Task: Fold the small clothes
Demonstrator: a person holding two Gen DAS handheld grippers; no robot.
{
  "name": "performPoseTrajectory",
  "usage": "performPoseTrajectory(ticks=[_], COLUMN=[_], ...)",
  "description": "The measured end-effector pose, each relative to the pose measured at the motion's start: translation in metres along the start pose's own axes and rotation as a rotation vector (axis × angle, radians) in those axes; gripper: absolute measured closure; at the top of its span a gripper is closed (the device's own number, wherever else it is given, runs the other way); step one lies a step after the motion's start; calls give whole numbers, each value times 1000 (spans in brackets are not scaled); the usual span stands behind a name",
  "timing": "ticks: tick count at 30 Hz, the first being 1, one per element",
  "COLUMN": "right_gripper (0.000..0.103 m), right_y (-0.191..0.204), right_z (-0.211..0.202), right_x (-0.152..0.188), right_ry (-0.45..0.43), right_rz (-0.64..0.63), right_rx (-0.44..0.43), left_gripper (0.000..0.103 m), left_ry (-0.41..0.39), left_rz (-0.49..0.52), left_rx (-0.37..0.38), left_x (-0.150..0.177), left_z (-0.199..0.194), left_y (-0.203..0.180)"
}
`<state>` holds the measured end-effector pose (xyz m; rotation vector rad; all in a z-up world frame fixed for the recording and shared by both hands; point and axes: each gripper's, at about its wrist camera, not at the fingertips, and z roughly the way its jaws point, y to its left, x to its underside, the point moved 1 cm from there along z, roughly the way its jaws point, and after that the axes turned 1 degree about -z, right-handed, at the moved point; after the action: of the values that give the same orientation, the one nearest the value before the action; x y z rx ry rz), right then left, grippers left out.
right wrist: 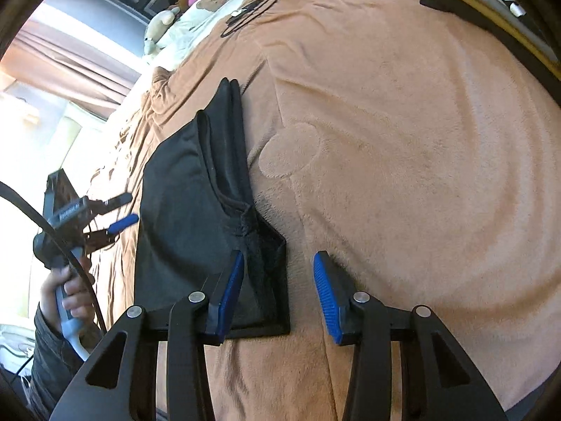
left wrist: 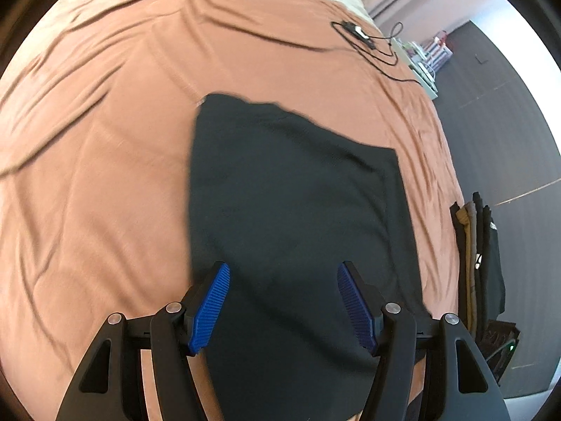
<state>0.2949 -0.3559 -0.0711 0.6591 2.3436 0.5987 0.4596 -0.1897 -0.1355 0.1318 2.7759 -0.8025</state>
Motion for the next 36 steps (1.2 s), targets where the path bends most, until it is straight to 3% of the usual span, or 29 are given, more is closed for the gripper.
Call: performPoseTrajectory(ticks=[3,7,10,17,22,29,31,33,36], right_gripper=[64,88,98,101,101,94,70,56,55], right_y=[2,5,9,19,23,17,14,12,7], right_z=[-3,-4,-6,-12,-14,-6,-3,-2,3], right_x=[7,14,17,27,32,28,26,26,24], right_ry=[3,11,9,-1,-18,20,23,11,14], right_rz=[-10,-21,-42,-65,-86,-47,-35,-19,3], right_rx=[-9,-6,-1,-5,13,8,8,2,-47], left_gripper=[38,38,38,47,53,54,54,54,54], left_ry=[10,3,20,39,68,66,68,71,71], left_rz=[-26,-70,-89,-101,-128,-177,-192,-204,-225], left_rx=[6,30,49,42,84,128,135,142,154], left_x=[19,40,55,79,97,106,106,106,104], left_z=[-6,-12,-14,-18,-16,-19,-19,-18,-15], left_y=[14,27,32,36,40,50,52,54,55])
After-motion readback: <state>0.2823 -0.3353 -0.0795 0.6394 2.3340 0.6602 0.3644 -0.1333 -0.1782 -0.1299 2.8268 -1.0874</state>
